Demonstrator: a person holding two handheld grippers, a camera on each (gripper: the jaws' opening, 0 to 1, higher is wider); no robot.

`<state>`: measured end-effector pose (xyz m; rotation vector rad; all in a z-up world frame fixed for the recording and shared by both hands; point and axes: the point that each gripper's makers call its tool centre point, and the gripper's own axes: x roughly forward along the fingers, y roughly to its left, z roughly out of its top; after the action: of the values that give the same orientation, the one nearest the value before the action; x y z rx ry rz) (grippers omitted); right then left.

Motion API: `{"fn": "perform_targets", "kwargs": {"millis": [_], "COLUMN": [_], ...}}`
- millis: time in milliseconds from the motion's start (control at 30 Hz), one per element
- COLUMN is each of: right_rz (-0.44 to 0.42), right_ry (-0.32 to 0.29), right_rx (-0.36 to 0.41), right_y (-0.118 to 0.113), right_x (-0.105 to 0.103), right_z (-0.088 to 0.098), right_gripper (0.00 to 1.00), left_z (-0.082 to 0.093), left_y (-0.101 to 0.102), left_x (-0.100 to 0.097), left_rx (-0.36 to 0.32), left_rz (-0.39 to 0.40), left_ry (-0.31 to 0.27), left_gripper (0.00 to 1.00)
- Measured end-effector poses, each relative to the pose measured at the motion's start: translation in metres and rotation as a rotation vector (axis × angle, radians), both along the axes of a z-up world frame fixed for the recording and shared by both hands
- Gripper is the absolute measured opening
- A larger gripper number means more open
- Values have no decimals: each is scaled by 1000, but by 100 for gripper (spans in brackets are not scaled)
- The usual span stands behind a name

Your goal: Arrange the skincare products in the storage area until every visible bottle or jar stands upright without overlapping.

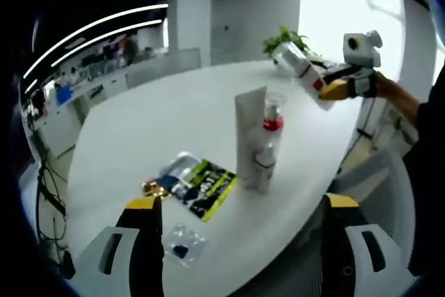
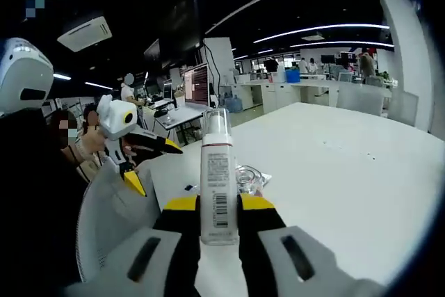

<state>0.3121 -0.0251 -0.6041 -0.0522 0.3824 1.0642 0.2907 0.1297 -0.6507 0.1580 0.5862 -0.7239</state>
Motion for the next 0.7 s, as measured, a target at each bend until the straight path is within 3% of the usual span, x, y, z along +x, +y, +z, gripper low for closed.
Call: {"fn": "perform_targets", "kwargs": {"millis": [100, 367, 500, 700], "right_rz": [22, 76, 95, 123], "right_ry": [21, 60, 83, 98], "right_rx": [13, 11, 10, 32], "right_y": [8, 28, 37, 53], "right_x": [-7, -20, -26, -34], "right_z": [-4, -20, -29, -34], "right_gripper": [19, 19, 19, 19], "left_z": [4, 6, 8, 17], "left_y": [-7, -22, -30, -43], "left_x": [-3, -10, -12, -15], "left_rx": [-48, -87, -103, -188], "left_rz": [-18, -71, -93, -114], "left_ry": [-3, 0, -14, -12], "left_gripper": [72, 56, 51, 47]}}
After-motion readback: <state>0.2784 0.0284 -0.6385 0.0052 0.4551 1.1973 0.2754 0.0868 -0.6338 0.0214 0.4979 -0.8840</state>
